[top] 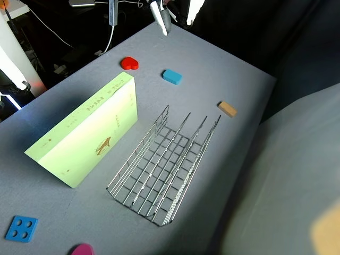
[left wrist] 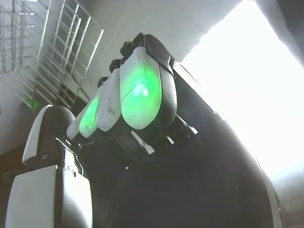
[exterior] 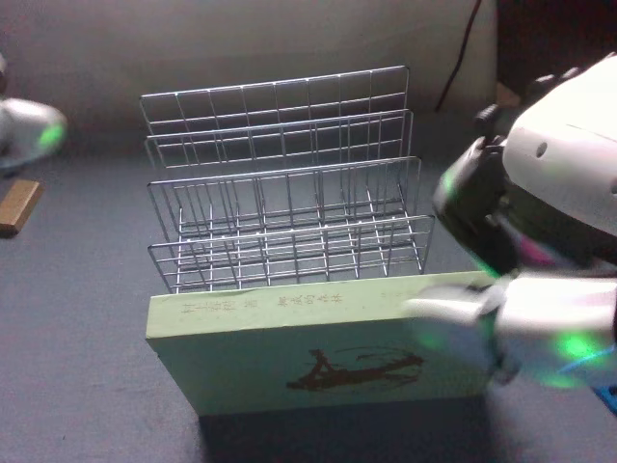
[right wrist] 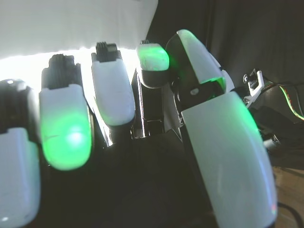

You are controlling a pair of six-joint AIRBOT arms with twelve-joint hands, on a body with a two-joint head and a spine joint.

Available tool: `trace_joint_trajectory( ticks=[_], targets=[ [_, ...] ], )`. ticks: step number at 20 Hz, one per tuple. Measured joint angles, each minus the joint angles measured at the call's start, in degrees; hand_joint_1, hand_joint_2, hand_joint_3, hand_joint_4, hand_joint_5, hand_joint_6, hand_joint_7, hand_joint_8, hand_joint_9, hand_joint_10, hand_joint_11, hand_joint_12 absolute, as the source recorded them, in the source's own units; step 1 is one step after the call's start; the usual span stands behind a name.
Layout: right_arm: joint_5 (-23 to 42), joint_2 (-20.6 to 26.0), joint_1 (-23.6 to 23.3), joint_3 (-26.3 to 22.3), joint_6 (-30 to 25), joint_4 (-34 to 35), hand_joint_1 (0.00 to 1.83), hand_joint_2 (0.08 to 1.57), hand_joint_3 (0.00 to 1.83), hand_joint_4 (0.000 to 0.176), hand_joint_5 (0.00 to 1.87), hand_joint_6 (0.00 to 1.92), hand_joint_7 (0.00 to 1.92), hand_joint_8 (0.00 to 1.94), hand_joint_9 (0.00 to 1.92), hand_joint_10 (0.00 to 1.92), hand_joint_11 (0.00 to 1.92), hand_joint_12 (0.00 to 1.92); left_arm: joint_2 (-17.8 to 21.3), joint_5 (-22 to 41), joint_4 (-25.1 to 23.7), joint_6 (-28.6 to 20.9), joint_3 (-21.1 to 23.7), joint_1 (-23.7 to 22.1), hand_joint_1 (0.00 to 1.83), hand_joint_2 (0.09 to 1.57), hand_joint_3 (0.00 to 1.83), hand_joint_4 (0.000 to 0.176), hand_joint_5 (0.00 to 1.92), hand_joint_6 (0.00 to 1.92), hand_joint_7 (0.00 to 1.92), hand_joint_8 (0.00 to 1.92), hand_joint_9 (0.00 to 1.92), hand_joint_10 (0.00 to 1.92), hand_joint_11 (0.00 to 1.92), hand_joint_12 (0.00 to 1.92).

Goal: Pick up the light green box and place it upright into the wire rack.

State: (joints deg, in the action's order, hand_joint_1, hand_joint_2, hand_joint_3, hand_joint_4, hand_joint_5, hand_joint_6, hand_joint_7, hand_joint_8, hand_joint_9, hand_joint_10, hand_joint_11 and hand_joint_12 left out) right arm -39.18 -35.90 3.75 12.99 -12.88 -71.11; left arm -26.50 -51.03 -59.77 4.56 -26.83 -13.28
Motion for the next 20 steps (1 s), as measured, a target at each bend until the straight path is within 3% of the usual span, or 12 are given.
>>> trace_joint_trajectory(
  ticks=[5,8,11,14,15,20],
  targets=[
    [-1.92,-1.31,-0.07,0.0,0.07,0.15,0.03,1.01,0.01,0.063,0.22,0.0,0.21,0.0,0.16,0.01,0.0,0.76,0.0,0.15,-0.09,-0.09,0.0,-0.07,0.15,1.17,0.01,0.105,0.22,0.0,0.13,0.0,0.16,0.01,0.0,0.56],
    [-5.42,-4.13,-2.69,0.0,0.28,1.57,0.03,1.01,0.01,0.063,0.22,0.0,0.21,0.01,0.16,0.01,0.0,0.76,0.0,0.04,0.35,-0.07,0.0,-0.07,0.15,1.17,0.0,0.105,0.22,0.0,0.13,0.0,0.16,0.01,0.0,0.57],
    [-9.68,-8.35,-4.44,0.46,0.07,3.17,0.12,1.02,0.01,0.064,0.21,0.0,0.19,0.0,0.15,0.0,0.0,0.77,0.0,0.02,0.31,-0.07,0.0,-0.07,0.15,1.17,0.0,0.105,0.22,0.0,0.13,0.0,0.16,0.0,0.0,0.55],
    [-12.52,-13.31,-4.44,2.01,-0.35,5.27,0.33,0.99,0.0,0.065,0.19,0.0,0.19,0.0,0.15,0.0,0.0,0.76,0.0,0.0,0.42,-0.02,0.17,-0.07,0.15,1.17,0.0,0.106,0.22,0.0,0.12,0.0,0.15,0.0,0.0,0.5],
    [-15.54,-17.03,-4.15,3.5,-1.31,4.74,0.39,0.98,0.0,0.067,0.16,0.0,0.17,0.0,0.13,0.0,0.0,0.71,0.0,-0.22,0.68,0.31,0.28,-0.07,0.15,1.17,0.0,0.105,0.23,0.0,0.13,0.0,0.15,0.0,0.0,0.51],
    [-21.14,-25.7,-1.25,9.86,-2.21,5.57,0.59,1.0,0.0,0.068,0.11,0.0,0.12,0.0,0.1,0.0,0.0,0.66,0.0,-1.16,1.11,1.75,0.55,-0.04,0.13,1.18,0.0,0.106,0.23,0.0,0.14,0.0,0.16,0.0,0.0,0.61]
  ],
)
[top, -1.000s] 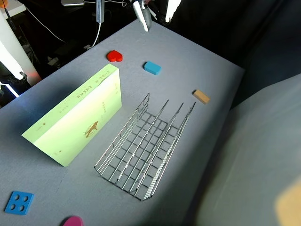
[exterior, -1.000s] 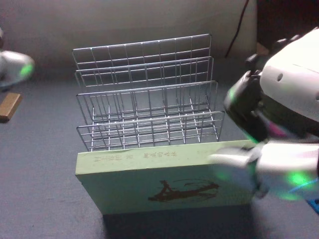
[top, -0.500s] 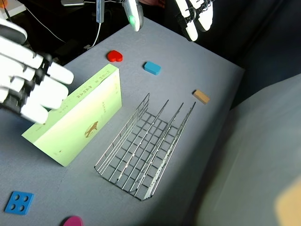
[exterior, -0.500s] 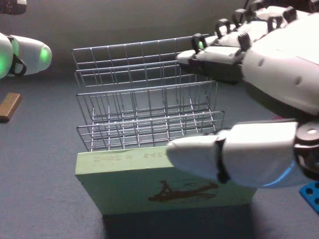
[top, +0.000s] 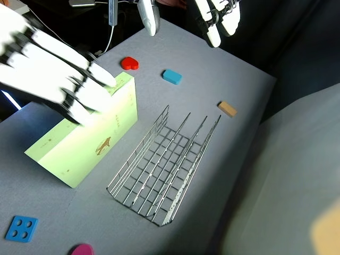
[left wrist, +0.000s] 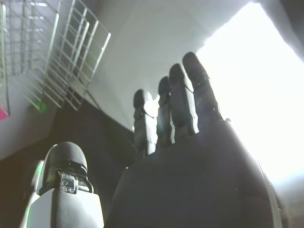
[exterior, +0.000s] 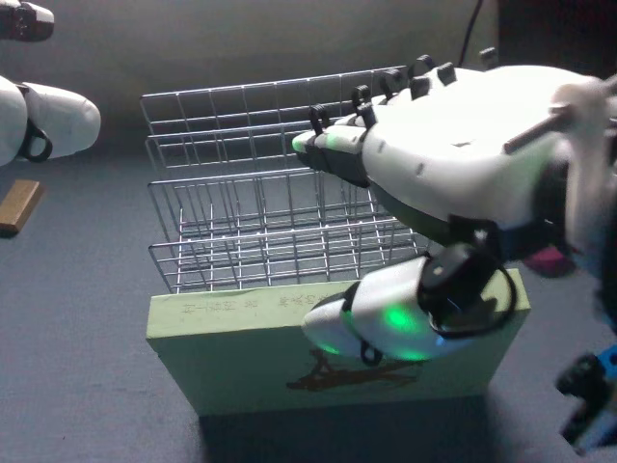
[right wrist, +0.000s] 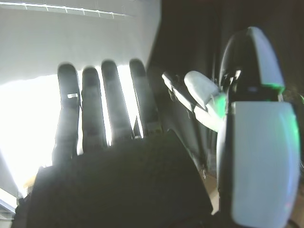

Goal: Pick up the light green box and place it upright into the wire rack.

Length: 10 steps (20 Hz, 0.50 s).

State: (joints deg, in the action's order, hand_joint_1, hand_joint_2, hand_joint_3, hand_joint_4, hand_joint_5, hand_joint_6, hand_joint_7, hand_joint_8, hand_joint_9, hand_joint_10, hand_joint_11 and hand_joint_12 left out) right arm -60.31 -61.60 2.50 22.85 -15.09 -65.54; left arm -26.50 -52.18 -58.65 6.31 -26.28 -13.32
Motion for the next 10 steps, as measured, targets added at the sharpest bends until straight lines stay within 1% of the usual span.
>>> trace_joint_trajectory(
  ticks=[2,3,5,6,8,9,10],
  targets=[
    [-0.24,-2.47,0.57,1.95,-0.44,-0.94,0.73,0.99,0.0,0.07,0.11,0.0,0.12,0.0,0.1,0.0,0.0,0.65,0.0,-0.02,0.02,0.0,0.07,-0.02,0.13,1.18,0.0,0.106,0.23,0.0,0.14,0.0,0.16,0.0,0.0,0.62],
    [-0.24,-3.56,0.63,2.75,-0.39,-0.24,0.77,0.98,0.0,0.07,0.11,0.0,0.12,0.0,0.1,0.0,0.0,0.65,0.0,-0.11,0.02,0.0,0.04,0.0,0.13,1.18,0.0,0.106,0.24,0.0,0.14,0.0,0.16,0.0,0.0,0.62],
    [0.42,-5.81,0.63,4.33,-0.04,1.29,0.79,0.97,0.0,0.07,0.11,0.0,0.12,0.0,0.1,0.0,0.0,0.65,0.0,-0.76,0.02,0.02,0.04,-0.02,0.13,1.18,0.0,0.105,0.25,0.01,0.15,0.01,0.16,0.0,0.0,0.62],
    [1.11,-6.86,0.61,5.35,1.03,2.62,0.79,0.97,0.0,0.07,0.12,0.0,0.12,0.0,0.1,0.0,0.0,0.65,0.0,-1.03,0.04,0.0,0.04,-0.13,0.13,1.18,0.0,0.105,0.25,0.01,0.15,0.01,0.16,0.0,0.0,0.62],
    [1.68,-8.33,0.48,7.63,3.15,7.52,0.79,0.97,0.0,0.07,0.12,0.0,0.11,0.0,0.08,0.0,0.0,0.62,0.0,-1.38,0.13,0.02,0.04,-0.13,0.13,1.18,0.0,0.105,0.25,0.01,0.15,0.01,0.16,0.0,0.0,0.62],
    [1.55,-8.7,0.26,8.35,3.19,9.88,0.8,0.97,0.0,0.07,0.12,0.0,0.1,0.0,0.07,0.0,0.0,0.58,0.0,-1.46,0.24,0.02,0.04,-0.13,0.13,1.18,0.0,0.105,0.25,0.01,0.15,0.01,0.16,0.0,0.0,0.62],
    [1.53,-8.81,0.26,8.63,3.34,10.75,0.8,0.97,0.0,0.071,0.11,0.0,0.09,0.0,0.06,0.0,0.0,0.56,0.0,-1.57,0.39,0.02,0.04,-0.13,0.13,1.18,0.0,0.105,0.25,0.0,0.15,0.0,0.16,0.0,0.0,0.62]
  ],
)
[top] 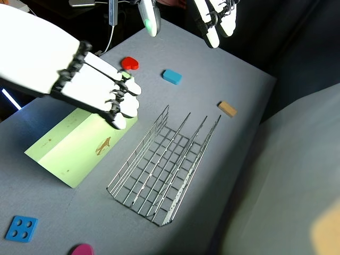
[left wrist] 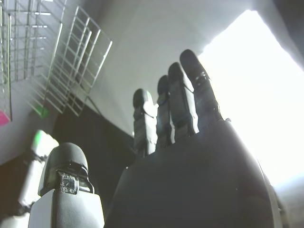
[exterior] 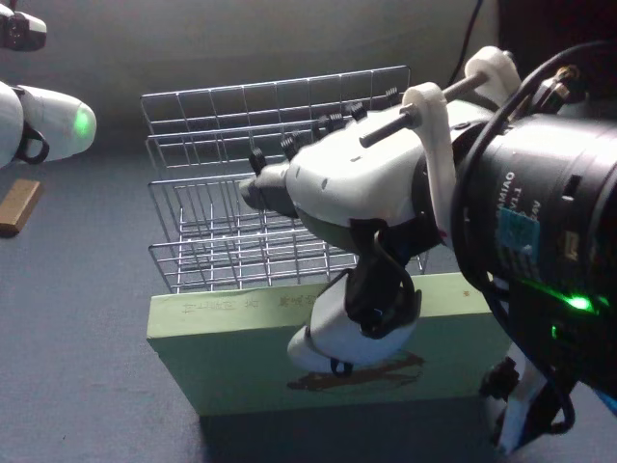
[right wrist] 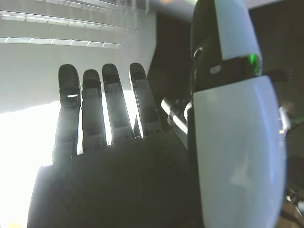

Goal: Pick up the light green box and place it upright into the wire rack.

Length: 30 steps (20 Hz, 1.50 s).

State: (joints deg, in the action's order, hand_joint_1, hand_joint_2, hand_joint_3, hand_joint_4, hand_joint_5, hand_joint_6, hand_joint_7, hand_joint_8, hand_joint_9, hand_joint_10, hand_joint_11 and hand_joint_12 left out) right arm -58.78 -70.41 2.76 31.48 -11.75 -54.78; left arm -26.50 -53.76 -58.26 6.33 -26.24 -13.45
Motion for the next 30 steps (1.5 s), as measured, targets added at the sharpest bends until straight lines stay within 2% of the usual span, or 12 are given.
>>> trace_joint_trajectory(
  ticks=[9,13,25,30],
  targets=[
    [0.0,-1.44,1.46,1.64,4.35,3.19,0.81,0.97,0.0,0.068,0.09,0.0,0.06,0.0,0.02,0.0,0.0,0.51,0.0,-0.87,0.55,0.0,-0.31,0.0,0.14,1.18,0.0,0.105,0.24,0.0,0.16,0.0,0.17,0.0,0.0,0.63],
    [-0.35,-2.6,2.54,2.86,5.49,2.95,0.81,0.97,0.0,0.068,0.09,0.0,0.06,0.0,0.02,0.0,0.0,0.51,1.2,-1.03,0.46,0.02,-0.04,-0.55,0.14,1.18,0.0,0.106,0.24,0.0,0.16,0.0,0.17,0.0,0.0,0.61],
    [-0.48,-5.7,4.33,6.95,5.31,3.37,0.82,0.96,0.0,0.068,0.1,0.0,0.07,0.0,0.02,0.0,0.0,0.51,1.44,-1.42,0.52,0.02,-0.04,-0.7,0.14,1.19,0.0,0.105,0.25,0.01,0.14,0.01,0.15,0.0,0.0,0.58],
    [-0.26,-5.77,4.33,7.1,5.27,3.37,0.82,0.96,0.0,0.068,0.08,0.0,0.06,0.0,0.03,0.01,0.0,0.51,1.44,-1.55,0.66,0.07,-0.04,-0.7,0.14,1.19,0.0,0.105,0.24,0.0,0.15,0.01,0.15,0.0,0.0,0.57]
  ],
)
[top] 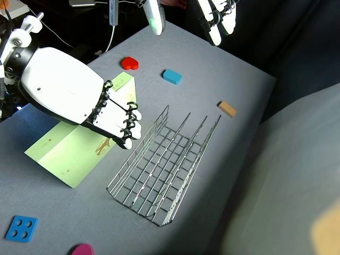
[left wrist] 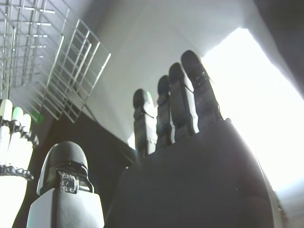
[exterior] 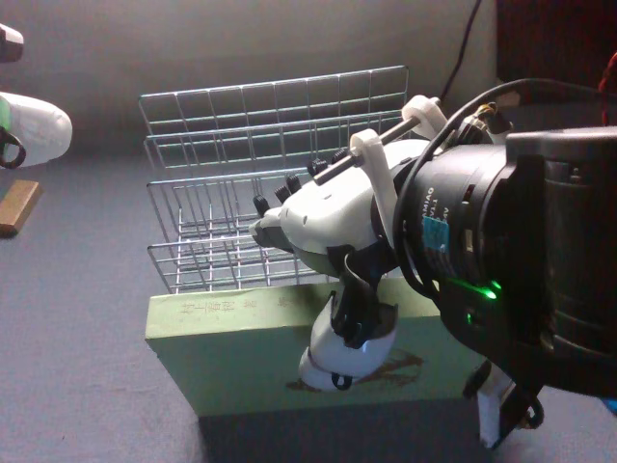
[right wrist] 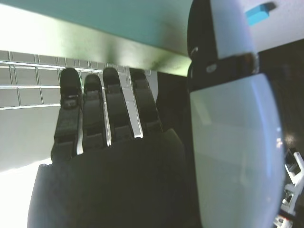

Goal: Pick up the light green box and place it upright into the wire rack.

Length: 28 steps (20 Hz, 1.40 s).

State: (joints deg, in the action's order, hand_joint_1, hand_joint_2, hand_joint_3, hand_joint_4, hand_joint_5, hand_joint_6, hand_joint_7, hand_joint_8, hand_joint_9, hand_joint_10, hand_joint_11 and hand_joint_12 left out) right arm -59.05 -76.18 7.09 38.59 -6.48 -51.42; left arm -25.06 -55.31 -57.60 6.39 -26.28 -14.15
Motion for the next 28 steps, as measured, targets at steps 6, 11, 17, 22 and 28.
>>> trace_joint_trajectory(
  ticks=[6,11,17,22,28],
  targets=[
    [0.07,0.0,0.02,0.0,0.0,-0.04,0.87,1.03,0.01,0.0,0.27,0.01,0.31,0.01,0.29,0.02,0.0,0.99,0.0,0.0,0.5,0.42,0.0,0.0,0.14,1.19,0.0,0.105,0.25,0.0,0.12,0.0,0.15,0.0,0.0,0.57],
    [0.09,0.0,0.02,0.0,0.07,-0.09,1.02,1.1,0.0,0.0,0.64,0.03,0.71,0.02,0.72,0.07,0.34,1.2,0.0,-0.17,0.57,0.42,0.0,-0.02,0.15,1.19,0.0,0.105,0.25,0.0,0.16,0.01,0.16,0.0,0.0,0.6],
    [0.55,0.0,0.0,0.0,0.35,-0.33,1.21,1.14,0.0,0.0,0.85,1.1,1.01,1.07,0.86,0.94,0.7,1.45,0.24,-1.05,0.52,0.48,0.24,-0.55,0.16,1.19,0.0,0.105,0.23,0.0,0.18,0.01,0.16,0.0,0.0,0.59],
    [0.76,1.22,-0.07,-0.37,0.44,-0.31,1.22,1.13,0.0,0.0,0.9,1.03,1.0,1.09,0.85,1.09,0.72,1.53,0.24,-1.25,0.66,0.46,0.28,-0.57,0.16,1.19,0.0,0.105,0.25,0.0,0.17,0.0,0.16,0.0,0.0,0.64],
    [0.42,6.86,-5.55,-5.31,2.54,0.02,1.22,1.14,0.0,0.0,0.89,1.04,0.99,1.09,0.84,1.13,0.69,1.53,0.24,-1.31,0.66,0.48,0.28,-0.57,0.16,1.19,0.0,0.105,0.25,0.0,0.17,0.0,0.17,0.0,0.0,0.58]
  ],
)
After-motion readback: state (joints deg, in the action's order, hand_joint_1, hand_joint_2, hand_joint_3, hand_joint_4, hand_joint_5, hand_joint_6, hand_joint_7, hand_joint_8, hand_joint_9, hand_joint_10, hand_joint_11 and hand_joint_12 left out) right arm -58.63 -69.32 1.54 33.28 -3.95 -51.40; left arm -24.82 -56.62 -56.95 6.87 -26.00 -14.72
